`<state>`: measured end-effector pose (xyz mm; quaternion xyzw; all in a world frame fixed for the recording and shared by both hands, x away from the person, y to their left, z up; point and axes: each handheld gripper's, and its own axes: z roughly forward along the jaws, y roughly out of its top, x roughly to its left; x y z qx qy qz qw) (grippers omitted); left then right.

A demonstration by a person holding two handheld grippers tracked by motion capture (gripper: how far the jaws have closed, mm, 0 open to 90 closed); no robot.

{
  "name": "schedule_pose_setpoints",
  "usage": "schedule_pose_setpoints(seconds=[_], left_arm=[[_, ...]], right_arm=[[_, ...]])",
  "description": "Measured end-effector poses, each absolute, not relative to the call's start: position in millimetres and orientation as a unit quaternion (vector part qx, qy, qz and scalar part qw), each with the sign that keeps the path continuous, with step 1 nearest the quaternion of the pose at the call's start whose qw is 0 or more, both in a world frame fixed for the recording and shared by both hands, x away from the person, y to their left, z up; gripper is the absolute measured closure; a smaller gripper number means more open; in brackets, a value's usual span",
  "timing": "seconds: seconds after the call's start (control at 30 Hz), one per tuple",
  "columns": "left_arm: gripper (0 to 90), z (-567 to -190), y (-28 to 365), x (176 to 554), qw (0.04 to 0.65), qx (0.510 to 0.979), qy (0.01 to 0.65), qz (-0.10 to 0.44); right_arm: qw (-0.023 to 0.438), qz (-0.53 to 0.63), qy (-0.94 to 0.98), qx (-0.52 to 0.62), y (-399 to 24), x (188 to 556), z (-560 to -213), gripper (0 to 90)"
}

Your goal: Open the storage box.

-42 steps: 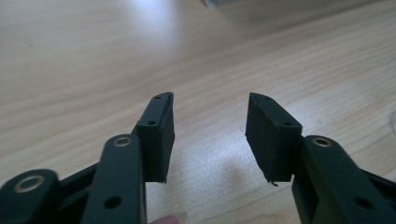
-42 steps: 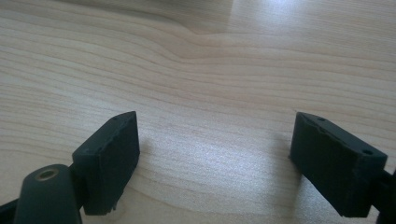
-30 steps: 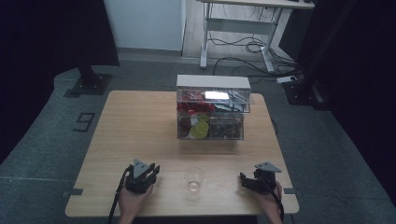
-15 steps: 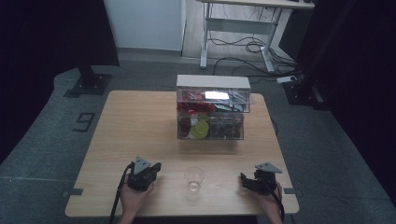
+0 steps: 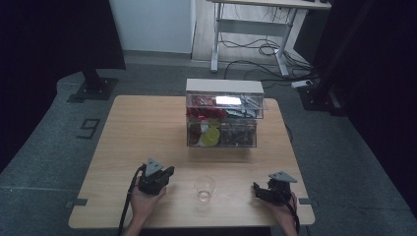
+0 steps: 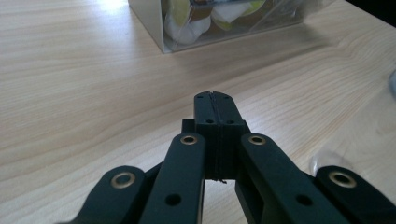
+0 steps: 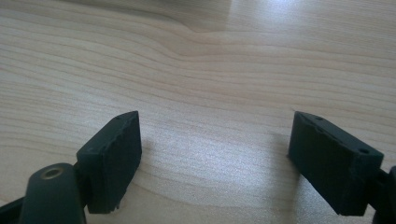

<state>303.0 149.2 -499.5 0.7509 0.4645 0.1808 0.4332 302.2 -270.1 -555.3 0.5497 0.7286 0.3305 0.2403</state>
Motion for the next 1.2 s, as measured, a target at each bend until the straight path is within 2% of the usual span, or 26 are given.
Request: schedule_pose_setpoints(seconds=[0.7, 1.2], left_arm=[[90.0, -496, 132, 329, 0.437, 0.756, 0.463, 0.153], [90.0, -494, 120, 343, 0.426, 0.764, 0.459, 0.156]], right_arm=[[0.242, 0.329, 0.728, 0.551, -269, 302, -555, 17.5], [0.243, 0.328, 0.726, 0.553, -269, 302, -555, 17.4]])
